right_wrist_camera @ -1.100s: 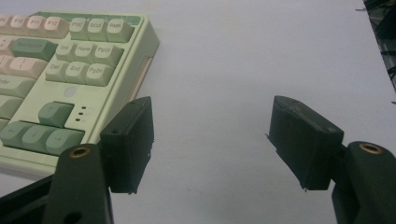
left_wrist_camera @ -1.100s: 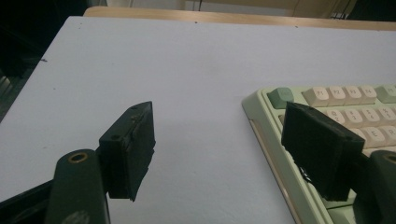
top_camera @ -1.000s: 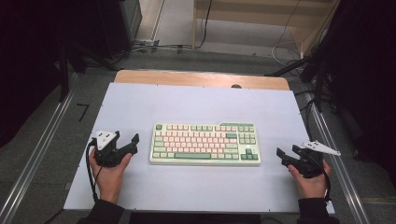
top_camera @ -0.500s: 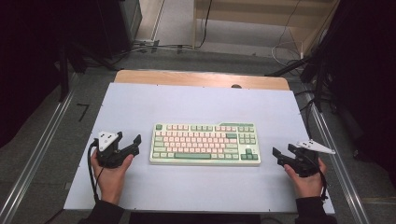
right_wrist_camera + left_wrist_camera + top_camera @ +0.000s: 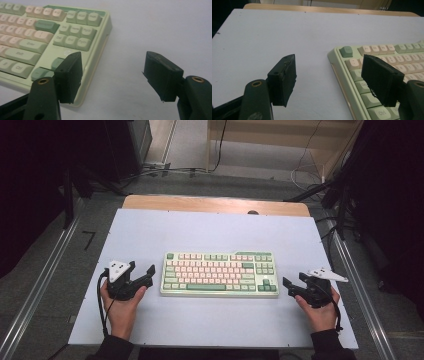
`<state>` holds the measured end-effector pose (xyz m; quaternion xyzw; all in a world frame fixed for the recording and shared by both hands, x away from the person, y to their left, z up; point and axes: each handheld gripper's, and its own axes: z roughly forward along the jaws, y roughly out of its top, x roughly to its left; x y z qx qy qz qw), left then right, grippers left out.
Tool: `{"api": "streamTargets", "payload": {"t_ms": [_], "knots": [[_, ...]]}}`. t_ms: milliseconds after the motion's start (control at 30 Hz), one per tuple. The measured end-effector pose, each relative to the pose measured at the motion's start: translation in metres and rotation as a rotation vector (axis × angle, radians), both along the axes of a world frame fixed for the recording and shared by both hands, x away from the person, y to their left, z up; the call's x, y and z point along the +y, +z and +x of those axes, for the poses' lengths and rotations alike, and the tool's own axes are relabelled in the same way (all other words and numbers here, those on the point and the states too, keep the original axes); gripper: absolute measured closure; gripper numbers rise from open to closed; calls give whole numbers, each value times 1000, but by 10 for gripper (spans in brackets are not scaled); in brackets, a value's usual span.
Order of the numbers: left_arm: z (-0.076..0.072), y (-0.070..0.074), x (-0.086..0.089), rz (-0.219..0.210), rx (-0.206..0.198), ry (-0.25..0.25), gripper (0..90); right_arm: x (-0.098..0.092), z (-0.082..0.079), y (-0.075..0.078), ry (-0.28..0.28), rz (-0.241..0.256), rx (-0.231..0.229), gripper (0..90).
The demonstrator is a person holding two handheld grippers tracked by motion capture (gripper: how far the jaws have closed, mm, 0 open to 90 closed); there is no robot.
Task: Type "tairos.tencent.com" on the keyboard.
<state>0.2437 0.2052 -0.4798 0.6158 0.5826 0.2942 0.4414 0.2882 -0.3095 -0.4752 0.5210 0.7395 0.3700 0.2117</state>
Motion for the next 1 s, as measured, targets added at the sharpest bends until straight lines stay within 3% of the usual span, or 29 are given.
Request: {"api": "streamTargets", "payload": {"t_ms": [67,167,500,633,767,1000], "knots": [[0,0,-2,4,0,-9,285,3,0,0,10,0,-2,297],[1,1,-6,10,-5,-16,286,13,3,0,57,46,28,302],[3,2,-11,-6,-10,-33,303,31,7,3,113,53,20,305],[3,4,-14,0,-18,-40,348,38,9,4,129,48,11,312],[4,3,-19,13,-12,-56,456,47,9,6,158,39,-3,423],[7,3,-25,23,-8,-70,563,60,11,9,199,53,-30,554]]}}
